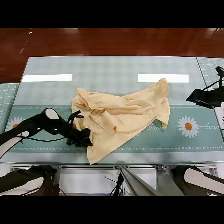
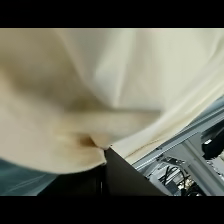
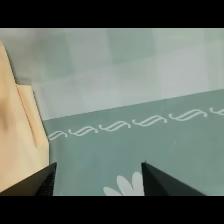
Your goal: Fold the shirts.
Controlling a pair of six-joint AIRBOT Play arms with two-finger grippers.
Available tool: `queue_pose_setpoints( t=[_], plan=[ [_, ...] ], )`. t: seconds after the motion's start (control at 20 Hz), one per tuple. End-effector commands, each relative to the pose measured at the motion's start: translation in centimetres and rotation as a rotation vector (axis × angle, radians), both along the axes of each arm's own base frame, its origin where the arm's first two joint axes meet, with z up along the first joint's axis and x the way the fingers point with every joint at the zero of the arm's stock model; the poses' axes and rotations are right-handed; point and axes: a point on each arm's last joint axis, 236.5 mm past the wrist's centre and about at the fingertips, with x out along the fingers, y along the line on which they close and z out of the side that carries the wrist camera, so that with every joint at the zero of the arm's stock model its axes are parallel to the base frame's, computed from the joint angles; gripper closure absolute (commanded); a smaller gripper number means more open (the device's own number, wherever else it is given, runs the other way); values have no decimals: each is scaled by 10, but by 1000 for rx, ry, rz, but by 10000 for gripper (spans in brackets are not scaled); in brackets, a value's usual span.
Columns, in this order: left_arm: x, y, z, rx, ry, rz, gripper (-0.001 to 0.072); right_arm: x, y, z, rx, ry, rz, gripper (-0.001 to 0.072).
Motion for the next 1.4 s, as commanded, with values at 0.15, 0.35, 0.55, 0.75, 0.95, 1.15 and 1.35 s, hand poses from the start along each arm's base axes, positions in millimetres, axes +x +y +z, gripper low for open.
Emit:
queue_pose_setpoints(
  t=[0.15, 0.35, 0.55, 0.75, 0.95, 1.15, 1.35],
  plan=[
    [2, 0, -12, 21, -13, -1, 690, -2, 10, -13, 43, 5, 15, 133],
    [2, -1, -11, 20, -14, -2, 690, -6, 54, -41, 255, 38, 14, 110],
    [1, -1, -10, 17, -9, -5, 690, 7, 79, -55, 414, 30, -38, 113],
    [2, -1, -11, 19, -13, -3, 690, 4, 87, -73, 474, 85, -63, 115],
    [10, 0, -14, 30, -41, 14, 690, -4, 123, -88, 470, 148, 53, 259],
    [25, -6, 1, 1, -108, -2, 691, -4, 121, -73, 396, 136, 147, 681],
    [88, -23, 89, -95, -442, -1, 691, 25, 89, 27, 296, -118, 188, 682]
  ],
)
